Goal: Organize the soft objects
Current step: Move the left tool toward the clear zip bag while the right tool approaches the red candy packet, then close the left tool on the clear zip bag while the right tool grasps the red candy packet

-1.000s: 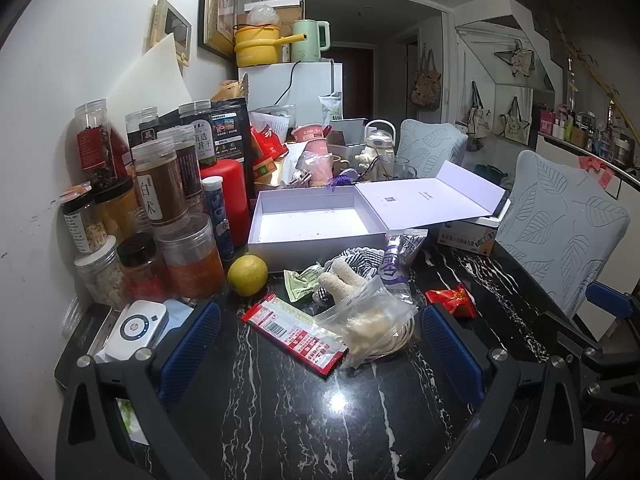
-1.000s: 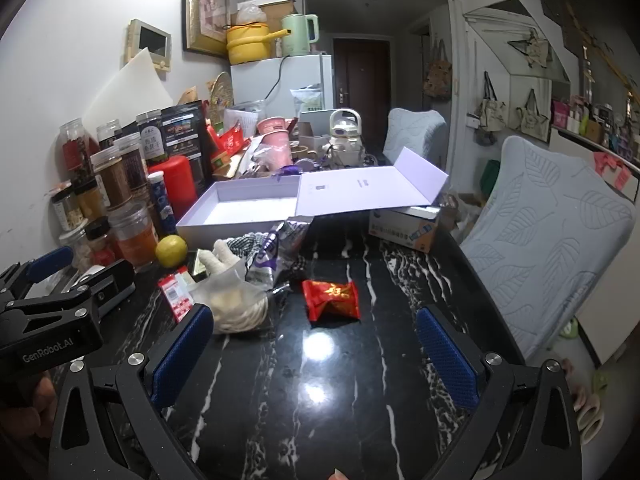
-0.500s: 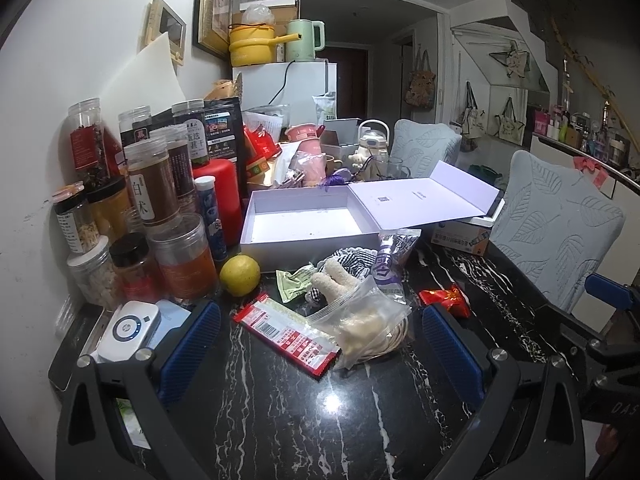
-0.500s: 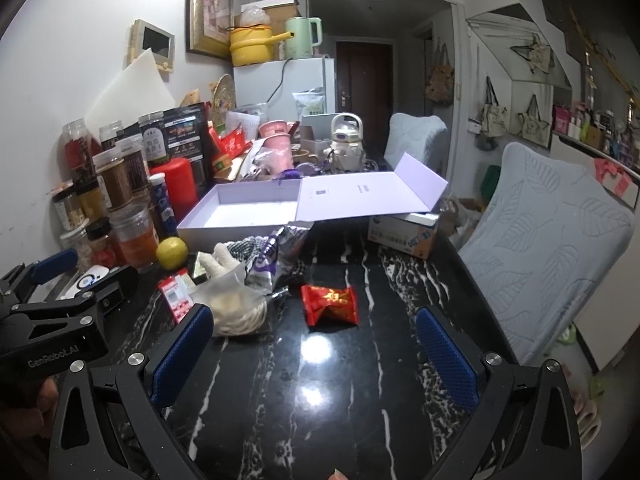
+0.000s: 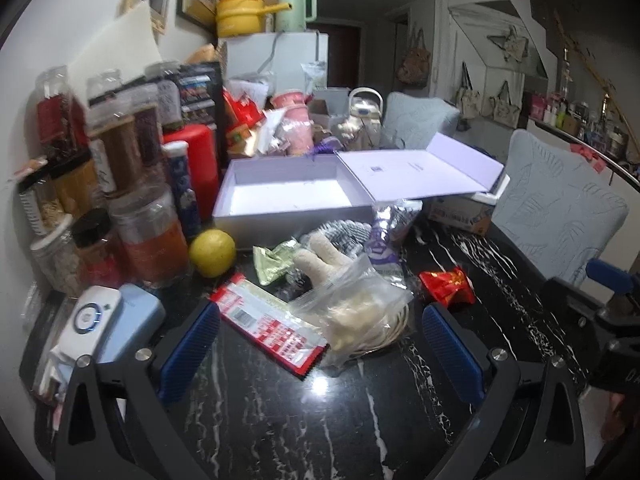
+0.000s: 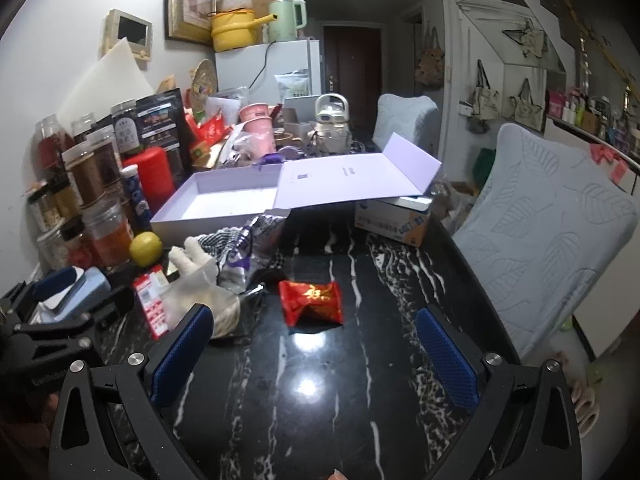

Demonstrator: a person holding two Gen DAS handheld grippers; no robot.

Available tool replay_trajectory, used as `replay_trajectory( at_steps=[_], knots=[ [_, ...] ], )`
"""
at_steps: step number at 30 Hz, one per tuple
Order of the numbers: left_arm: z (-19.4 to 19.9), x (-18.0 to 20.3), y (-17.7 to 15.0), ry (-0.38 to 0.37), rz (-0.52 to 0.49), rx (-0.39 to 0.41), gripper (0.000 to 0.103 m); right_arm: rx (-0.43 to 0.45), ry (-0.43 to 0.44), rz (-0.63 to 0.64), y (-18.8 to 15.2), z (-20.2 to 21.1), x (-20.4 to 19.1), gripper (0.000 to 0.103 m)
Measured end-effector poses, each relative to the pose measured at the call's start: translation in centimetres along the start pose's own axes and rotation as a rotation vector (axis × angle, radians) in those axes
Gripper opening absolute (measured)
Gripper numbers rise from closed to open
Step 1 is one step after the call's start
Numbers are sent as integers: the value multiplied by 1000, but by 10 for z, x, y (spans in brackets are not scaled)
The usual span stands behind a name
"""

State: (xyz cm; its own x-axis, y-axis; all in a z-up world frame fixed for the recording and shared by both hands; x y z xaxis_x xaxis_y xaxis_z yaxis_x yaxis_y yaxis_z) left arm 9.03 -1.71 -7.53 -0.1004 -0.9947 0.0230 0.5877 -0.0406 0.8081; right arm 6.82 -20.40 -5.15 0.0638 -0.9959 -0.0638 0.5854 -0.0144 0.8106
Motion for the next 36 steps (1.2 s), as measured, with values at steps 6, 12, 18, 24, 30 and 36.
replay_trajectory(
  at_steps=[6, 12, 18, 24, 30, 36],
  knots=[
    [-27, 10, -3, -57, -2, -52, 103, -25, 27, -3, 3, -19, 5, 103],
    [-47, 15, -2, -93, -25, -67, 103, -66, 39, -17, 3, -42, 12, 103],
    [-63, 26, -1, -106, -136, -65, 103, -129, 60, -19, 0, -75, 13, 103],
    [-89, 19, -4, -134, -143, -137, 103, -176, 77, -32, -3, -98, 17, 103],
    [-105, 15, -6, -139, -197, -153, 103, -219, 81, -23, -8, -118, 20, 103],
    [-114, 16, -6, -210, -182, -160, 76, -260, 97, -8, -15, -136, 17, 103]
  ],
)
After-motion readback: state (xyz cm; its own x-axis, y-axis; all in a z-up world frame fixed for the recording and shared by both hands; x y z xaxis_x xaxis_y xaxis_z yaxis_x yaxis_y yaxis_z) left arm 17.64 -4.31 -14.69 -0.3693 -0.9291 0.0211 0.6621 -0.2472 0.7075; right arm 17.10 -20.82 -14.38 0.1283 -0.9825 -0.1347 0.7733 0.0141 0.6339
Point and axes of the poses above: each gripper's, at about its wrist camera, not at the fingertips, and z roughly against the way its jaws point, x to its right, y to its top, the point moved 6 cm from there along -z, roughly the way its jaws point, and after that the axes turned 2 degrees about -z, right-handed, at the moved point
